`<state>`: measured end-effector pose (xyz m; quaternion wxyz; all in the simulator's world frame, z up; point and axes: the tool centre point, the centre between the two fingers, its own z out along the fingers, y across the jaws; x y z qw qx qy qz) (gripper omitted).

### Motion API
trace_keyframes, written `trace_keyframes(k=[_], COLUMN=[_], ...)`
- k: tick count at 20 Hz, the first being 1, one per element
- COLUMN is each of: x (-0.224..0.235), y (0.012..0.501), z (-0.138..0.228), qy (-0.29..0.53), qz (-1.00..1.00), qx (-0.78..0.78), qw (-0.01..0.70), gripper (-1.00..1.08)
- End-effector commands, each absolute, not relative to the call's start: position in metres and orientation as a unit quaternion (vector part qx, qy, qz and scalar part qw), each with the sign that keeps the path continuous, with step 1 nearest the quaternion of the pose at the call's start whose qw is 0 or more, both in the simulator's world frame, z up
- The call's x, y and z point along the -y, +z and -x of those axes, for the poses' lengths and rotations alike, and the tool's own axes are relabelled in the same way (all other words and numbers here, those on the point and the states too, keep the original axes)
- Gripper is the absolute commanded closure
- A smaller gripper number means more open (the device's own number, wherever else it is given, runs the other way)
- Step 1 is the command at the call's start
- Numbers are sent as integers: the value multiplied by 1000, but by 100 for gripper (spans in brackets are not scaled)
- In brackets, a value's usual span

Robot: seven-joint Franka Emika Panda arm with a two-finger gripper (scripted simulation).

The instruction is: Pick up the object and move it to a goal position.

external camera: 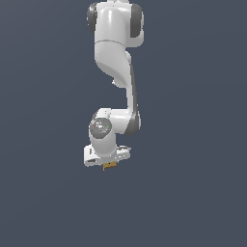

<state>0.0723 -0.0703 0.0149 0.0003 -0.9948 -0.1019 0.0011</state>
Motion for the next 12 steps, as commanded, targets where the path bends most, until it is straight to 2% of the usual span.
trace_keyframes(k=[1, 12], x=[71, 76], y=[21, 73], z=[-70, -38], qy=[0, 0], qz=[995, 995], qx=[102, 102], qw=[0, 0], gripper=[108, 108])
